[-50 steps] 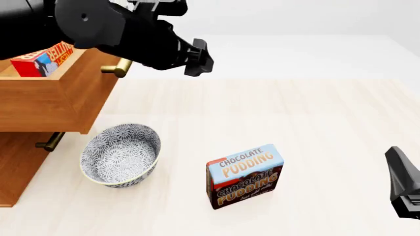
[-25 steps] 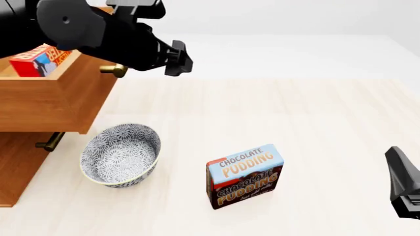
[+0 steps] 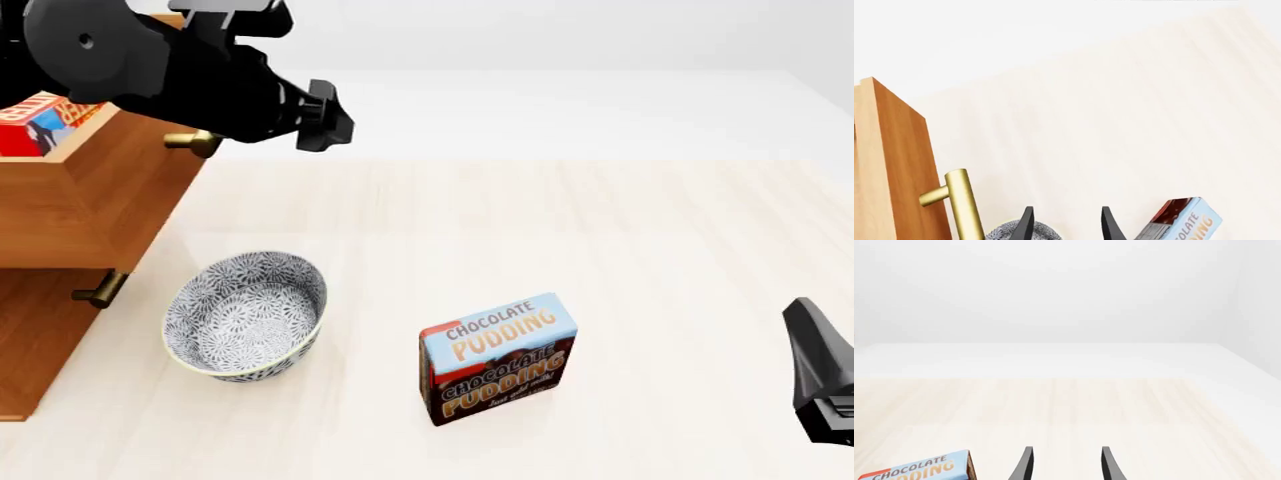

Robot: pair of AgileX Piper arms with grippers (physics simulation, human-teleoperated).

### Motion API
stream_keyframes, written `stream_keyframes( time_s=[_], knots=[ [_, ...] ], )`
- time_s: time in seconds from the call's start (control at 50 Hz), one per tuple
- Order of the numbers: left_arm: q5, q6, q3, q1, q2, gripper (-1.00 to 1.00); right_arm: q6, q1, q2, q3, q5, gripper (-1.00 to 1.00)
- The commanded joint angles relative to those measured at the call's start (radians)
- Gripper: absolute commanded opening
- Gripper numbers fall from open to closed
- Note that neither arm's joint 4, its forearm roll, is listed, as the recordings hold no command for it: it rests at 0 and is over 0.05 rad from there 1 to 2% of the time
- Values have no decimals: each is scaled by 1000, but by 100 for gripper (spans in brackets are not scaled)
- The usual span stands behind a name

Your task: Put the butter at the back in the top drawer of the cabinet and close it.

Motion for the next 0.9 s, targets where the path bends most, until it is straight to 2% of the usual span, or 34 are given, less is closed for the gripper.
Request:
stream_keyframes(
  time_s=[0.02,0.58,0.62,0.76,0.9],
  knots=[
    [-2,-2,32,42,-23,100,0,0,0,0,0,100],
    [-3,-6,96,136,-78,100,0,0,0,0,0,100],
    [-8,19,109,167,-95,100,0,0,0,0,0,100],
    [0,-8,111,172,-99,100,0,0,0,0,0,100],
    [-1,-2,123,200,-113,100,0,0,0,0,0,100]
  ],
)
